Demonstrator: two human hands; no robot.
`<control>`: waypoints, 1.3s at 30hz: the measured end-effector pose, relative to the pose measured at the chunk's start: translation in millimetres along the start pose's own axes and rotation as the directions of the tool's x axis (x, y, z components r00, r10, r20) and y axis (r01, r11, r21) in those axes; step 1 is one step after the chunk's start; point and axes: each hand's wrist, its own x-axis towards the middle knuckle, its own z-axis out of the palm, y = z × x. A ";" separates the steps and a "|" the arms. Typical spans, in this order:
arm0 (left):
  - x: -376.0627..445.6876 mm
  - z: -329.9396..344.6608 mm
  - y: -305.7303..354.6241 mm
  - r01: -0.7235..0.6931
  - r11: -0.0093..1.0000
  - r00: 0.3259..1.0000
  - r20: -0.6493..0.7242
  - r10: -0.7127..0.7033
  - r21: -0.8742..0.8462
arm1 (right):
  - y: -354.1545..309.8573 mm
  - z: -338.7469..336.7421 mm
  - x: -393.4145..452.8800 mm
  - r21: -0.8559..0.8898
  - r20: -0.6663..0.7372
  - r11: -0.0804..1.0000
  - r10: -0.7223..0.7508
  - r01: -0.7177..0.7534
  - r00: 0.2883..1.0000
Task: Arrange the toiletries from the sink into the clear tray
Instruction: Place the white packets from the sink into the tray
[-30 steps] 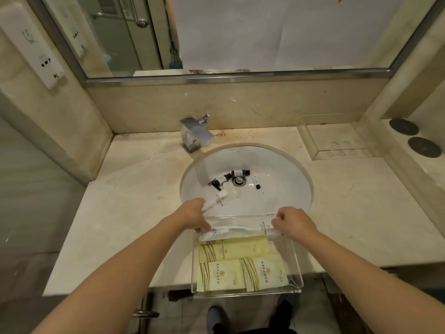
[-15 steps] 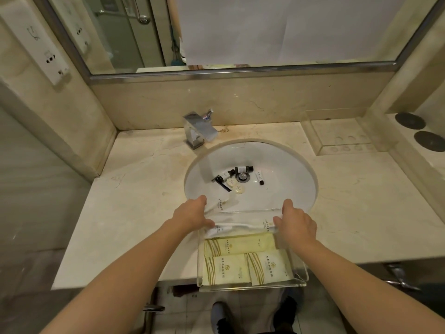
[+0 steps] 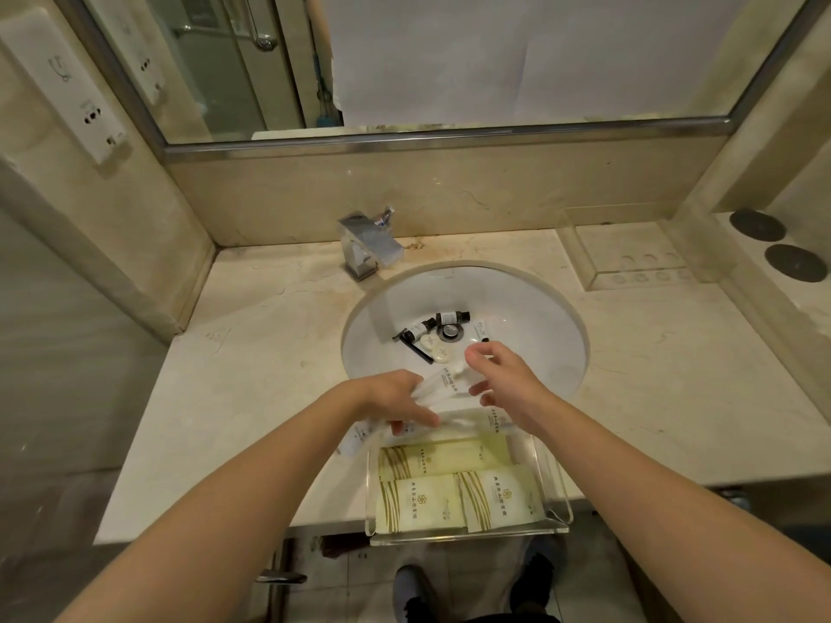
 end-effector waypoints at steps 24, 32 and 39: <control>6.4 7.9 -21.9 0.047 0.903 0.995 -0.098 -0.005 0.427 | 54.8 -61.8 -10.6 -0.827 -0.021 0.562 -0.065 0.019 0.998; 2.3 11.7 -29.6 0.058 0.820 0.994 -0.106 0.003 0.569 | 60.6 -57.9 -10.1 -0.927 0.034 0.367 -0.131 0.080 0.991; 2.2 9.2 -31.9 0.053 0.793 0.983 -0.172 0.065 0.608 | 56.9 -61.5 -8.3 -0.965 0.117 0.225 -0.099 0.137 0.988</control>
